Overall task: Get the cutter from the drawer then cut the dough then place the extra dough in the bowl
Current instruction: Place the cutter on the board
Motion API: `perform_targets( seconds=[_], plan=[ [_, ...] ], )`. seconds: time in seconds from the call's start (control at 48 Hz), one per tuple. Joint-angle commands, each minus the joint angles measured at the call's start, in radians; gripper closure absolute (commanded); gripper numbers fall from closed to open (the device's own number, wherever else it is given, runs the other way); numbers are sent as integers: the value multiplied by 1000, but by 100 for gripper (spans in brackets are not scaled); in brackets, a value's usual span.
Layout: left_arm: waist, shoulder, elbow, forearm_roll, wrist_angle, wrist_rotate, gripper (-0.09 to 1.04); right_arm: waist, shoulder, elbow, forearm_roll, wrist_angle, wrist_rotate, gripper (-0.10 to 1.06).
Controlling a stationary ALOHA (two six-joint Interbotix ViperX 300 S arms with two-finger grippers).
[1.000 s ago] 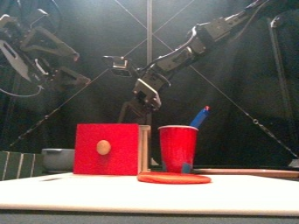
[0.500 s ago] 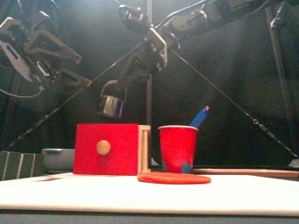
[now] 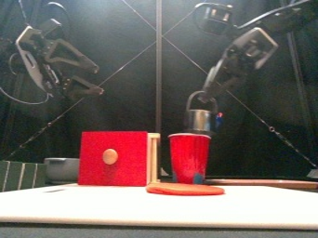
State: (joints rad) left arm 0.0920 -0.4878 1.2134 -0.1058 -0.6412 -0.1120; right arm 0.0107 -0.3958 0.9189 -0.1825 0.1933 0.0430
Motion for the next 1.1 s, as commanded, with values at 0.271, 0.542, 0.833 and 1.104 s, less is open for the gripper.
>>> perform_targets(
  seconds=[0.271,0.542,0.833,1.104],
  plan=[
    [89,37,-91,-25,-11,0,-5,-3,18,97,8,-92,2,52],
    [135,126,-129,-91,-11,2,-5,-3,89,64,77,-92,0,44],
    [133,186,-158,-78,-11,3,-5,5,127,54,71,-91,0,43],
    [137,186,-170,-57,-11,3,-5,18,107,51,160,-89,2,28]
  ],
)
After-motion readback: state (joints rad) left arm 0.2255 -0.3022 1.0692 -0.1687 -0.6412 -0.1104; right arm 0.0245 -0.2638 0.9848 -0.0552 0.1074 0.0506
